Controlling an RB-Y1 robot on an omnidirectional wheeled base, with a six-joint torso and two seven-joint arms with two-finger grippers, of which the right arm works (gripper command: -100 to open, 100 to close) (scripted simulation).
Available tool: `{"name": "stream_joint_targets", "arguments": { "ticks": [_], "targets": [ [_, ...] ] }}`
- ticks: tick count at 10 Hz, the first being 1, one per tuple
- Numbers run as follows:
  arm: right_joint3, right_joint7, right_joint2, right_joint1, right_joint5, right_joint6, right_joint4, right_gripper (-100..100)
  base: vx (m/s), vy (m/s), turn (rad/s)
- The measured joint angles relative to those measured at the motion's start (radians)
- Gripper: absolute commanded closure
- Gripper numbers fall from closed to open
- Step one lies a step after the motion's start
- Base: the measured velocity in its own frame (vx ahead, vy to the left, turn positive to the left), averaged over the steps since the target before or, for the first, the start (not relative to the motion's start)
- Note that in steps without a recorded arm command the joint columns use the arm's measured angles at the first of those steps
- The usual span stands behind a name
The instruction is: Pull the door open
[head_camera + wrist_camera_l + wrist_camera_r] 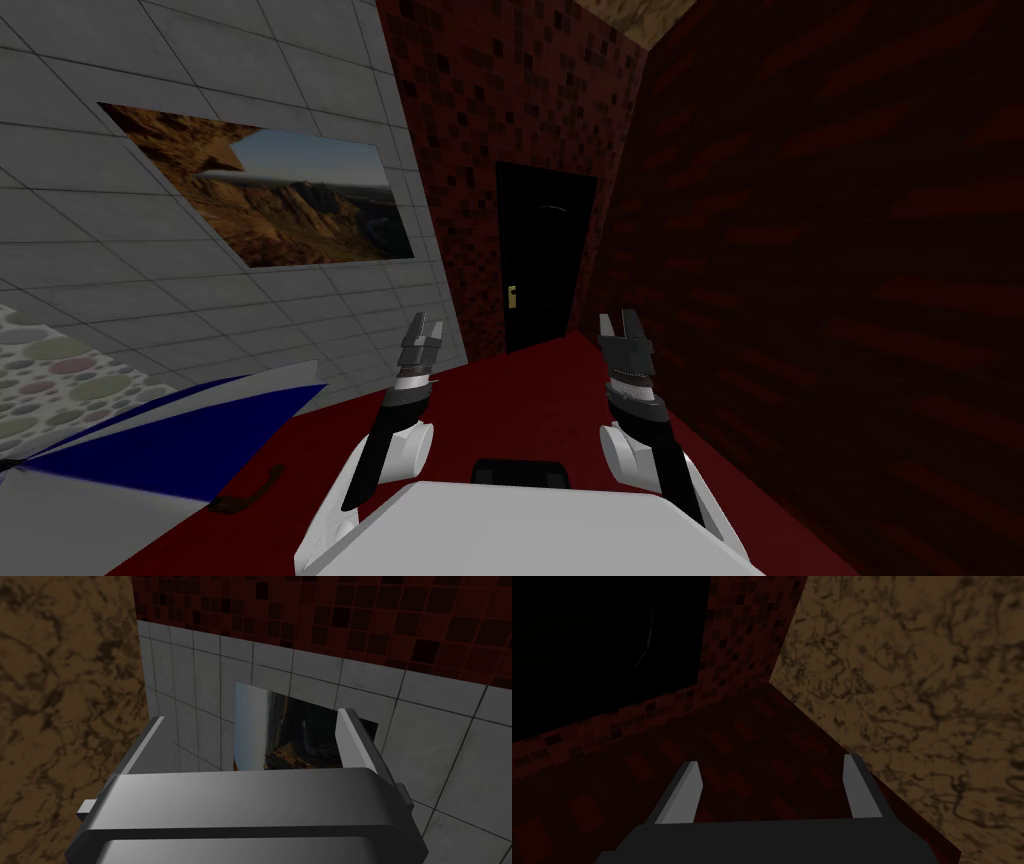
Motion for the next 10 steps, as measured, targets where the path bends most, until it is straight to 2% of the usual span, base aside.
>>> {"name": "stream_joint_targets", "arguments": {
  "ticks": [10],
  "targets": [
    [-0.014,-0.178,-0.057,-0.005,-0.043,0.025,0.080,-100,0.077,0.010,0.066]
  ]
}}
